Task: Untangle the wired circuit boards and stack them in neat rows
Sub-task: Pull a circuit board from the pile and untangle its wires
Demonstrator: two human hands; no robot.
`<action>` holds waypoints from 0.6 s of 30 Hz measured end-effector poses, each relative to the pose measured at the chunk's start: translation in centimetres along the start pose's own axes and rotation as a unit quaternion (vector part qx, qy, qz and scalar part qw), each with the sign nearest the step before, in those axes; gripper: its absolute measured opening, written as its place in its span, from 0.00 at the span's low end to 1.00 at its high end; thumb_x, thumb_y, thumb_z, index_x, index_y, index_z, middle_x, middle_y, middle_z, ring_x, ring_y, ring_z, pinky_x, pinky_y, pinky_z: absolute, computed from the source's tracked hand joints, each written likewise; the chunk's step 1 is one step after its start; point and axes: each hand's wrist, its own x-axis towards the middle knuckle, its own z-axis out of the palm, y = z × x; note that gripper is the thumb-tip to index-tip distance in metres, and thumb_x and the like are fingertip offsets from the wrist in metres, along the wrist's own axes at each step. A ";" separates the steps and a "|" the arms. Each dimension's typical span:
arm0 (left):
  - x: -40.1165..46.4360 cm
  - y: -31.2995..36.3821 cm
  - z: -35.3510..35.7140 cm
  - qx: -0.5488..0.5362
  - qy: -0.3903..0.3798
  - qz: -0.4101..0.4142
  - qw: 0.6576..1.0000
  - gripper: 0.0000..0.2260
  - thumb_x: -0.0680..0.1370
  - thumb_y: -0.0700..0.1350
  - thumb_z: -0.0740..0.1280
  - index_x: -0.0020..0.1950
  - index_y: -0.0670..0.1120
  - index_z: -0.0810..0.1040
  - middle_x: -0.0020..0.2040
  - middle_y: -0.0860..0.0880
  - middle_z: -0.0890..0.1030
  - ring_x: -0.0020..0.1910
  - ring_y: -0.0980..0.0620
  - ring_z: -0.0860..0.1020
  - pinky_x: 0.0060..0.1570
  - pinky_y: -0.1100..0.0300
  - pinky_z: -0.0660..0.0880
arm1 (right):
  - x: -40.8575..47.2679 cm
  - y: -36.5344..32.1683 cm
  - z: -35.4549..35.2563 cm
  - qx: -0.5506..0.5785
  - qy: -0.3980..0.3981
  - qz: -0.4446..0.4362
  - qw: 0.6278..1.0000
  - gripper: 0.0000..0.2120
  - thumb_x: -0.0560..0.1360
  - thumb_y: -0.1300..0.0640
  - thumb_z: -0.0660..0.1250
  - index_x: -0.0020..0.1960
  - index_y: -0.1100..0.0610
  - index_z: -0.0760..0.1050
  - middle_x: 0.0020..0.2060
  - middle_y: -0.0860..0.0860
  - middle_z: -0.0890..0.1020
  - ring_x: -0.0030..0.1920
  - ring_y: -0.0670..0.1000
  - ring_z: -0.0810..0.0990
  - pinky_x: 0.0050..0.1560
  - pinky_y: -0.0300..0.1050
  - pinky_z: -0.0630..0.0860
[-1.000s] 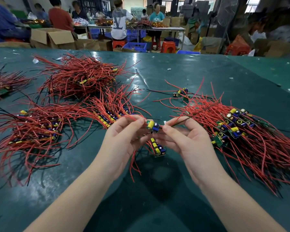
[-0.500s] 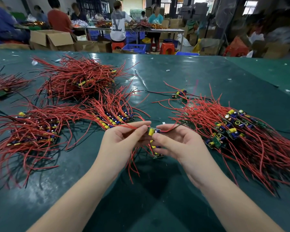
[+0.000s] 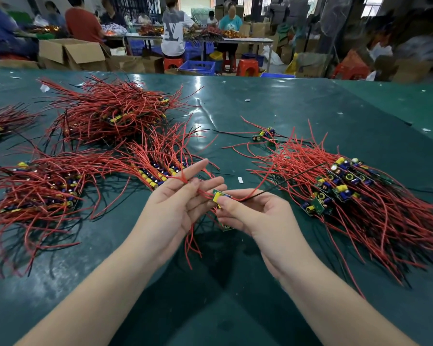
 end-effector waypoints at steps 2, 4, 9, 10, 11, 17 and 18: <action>0.1 0.1 -0.1 -0.003 -0.004 0.000 1.000 0.14 0.82 0.38 0.55 0.64 0.44 0.74 0.54 0.38 0.83 0.53 0.44 0.83 0.46 0.60 0.80 | 0.0 0.0 0.0 0.007 0.002 0.008 1.000 0.03 0.70 0.66 0.73 0.43 0.61 0.81 0.36 0.56 0.85 0.37 0.51 0.84 0.39 0.40 0.81; 0.1 0.3 -0.2 -0.007 -0.004 -0.003 1.000 0.14 0.82 0.40 0.55 0.65 0.44 0.73 0.54 0.39 0.83 0.54 0.45 0.83 0.46 0.60 0.80 | 0.1 -0.1 -0.1 0.016 0.002 0.015 1.000 0.03 0.70 0.66 0.73 0.43 0.61 0.81 0.36 0.55 0.85 0.37 0.51 0.84 0.39 0.40 0.80; 0.2 0.2 -0.2 0.011 0.001 0.003 1.000 0.14 0.82 0.39 0.55 0.64 0.47 0.75 0.53 0.39 0.83 0.52 0.46 0.83 0.49 0.60 0.80 | 0.1 -0.1 -0.2 0.025 -0.010 0.041 0.999 0.04 0.70 0.65 0.73 0.45 0.63 0.81 0.36 0.55 0.85 0.37 0.51 0.84 0.38 0.39 0.80; 0.2 0.2 -0.2 0.009 0.003 0.005 1.000 0.14 0.82 0.39 0.56 0.64 0.47 0.75 0.53 0.39 0.83 0.53 0.46 0.83 0.49 0.59 0.80 | 0.1 -0.1 -0.2 0.032 -0.010 0.049 0.998 0.04 0.70 0.65 0.74 0.44 0.63 0.81 0.36 0.55 0.85 0.36 0.51 0.84 0.38 0.39 0.80; 0.3 0.3 -0.3 0.007 0.005 0.010 1.000 0.14 0.81 0.40 0.56 0.63 0.47 0.75 0.53 0.39 0.84 0.53 0.46 0.83 0.48 0.60 0.80 | 0.1 -0.2 -0.3 0.041 -0.009 0.057 0.998 0.04 0.69 0.64 0.74 0.43 0.62 0.81 0.36 0.55 0.84 0.36 0.51 0.84 0.38 0.38 0.80; 0.4 0.6 -0.4 0.011 0.012 0.015 1.000 0.13 0.75 0.43 0.62 0.57 0.47 0.78 0.47 0.42 0.85 0.46 0.50 0.85 0.42 0.63 0.80 | 0.1 -0.3 -0.5 0.062 -0.029 0.080 0.994 0.10 0.59 0.57 0.76 0.39 0.59 0.83 0.36 0.56 0.84 0.35 0.50 0.84 0.37 0.38 0.80; 0.4 0.6 -0.4 0.008 0.014 0.011 1.000 0.11 0.76 0.42 0.61 0.57 0.46 0.78 0.47 0.42 0.85 0.46 0.49 0.85 0.42 0.63 0.80 | 0.1 -0.4 -0.5 0.066 -0.032 0.085 0.994 0.09 0.59 0.57 0.75 0.38 0.59 0.84 0.36 0.55 0.85 0.35 0.50 0.84 0.37 0.38 0.80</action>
